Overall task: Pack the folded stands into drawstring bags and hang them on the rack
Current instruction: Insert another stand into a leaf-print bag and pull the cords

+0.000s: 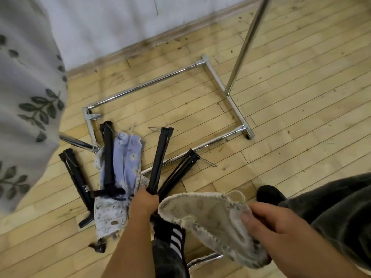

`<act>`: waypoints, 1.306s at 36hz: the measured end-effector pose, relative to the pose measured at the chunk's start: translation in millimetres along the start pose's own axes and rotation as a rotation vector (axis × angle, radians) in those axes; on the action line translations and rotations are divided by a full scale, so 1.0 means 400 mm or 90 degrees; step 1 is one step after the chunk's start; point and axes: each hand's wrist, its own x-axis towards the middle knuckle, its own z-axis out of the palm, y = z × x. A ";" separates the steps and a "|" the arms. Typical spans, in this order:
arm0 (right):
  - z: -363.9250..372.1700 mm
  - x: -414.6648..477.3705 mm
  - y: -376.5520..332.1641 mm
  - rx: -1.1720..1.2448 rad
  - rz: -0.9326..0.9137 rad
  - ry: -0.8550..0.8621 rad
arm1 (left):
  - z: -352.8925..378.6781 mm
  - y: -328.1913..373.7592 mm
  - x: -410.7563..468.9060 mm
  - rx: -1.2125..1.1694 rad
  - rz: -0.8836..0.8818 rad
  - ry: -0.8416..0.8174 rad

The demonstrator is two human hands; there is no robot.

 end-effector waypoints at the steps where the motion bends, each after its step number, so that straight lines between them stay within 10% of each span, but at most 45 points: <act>1: -0.002 -0.010 0.000 -0.004 -0.010 -0.002 | -0.016 0.004 -0.018 -0.005 0.003 0.010; 25: -0.039 -0.091 0.067 -0.049 -0.280 0.077 | -0.218 0.105 -0.576 -0.082 0.245 0.103; 47: -0.056 -0.197 0.109 0.147 -0.331 0.035 | 0.051 0.052 -0.890 -0.113 0.522 0.261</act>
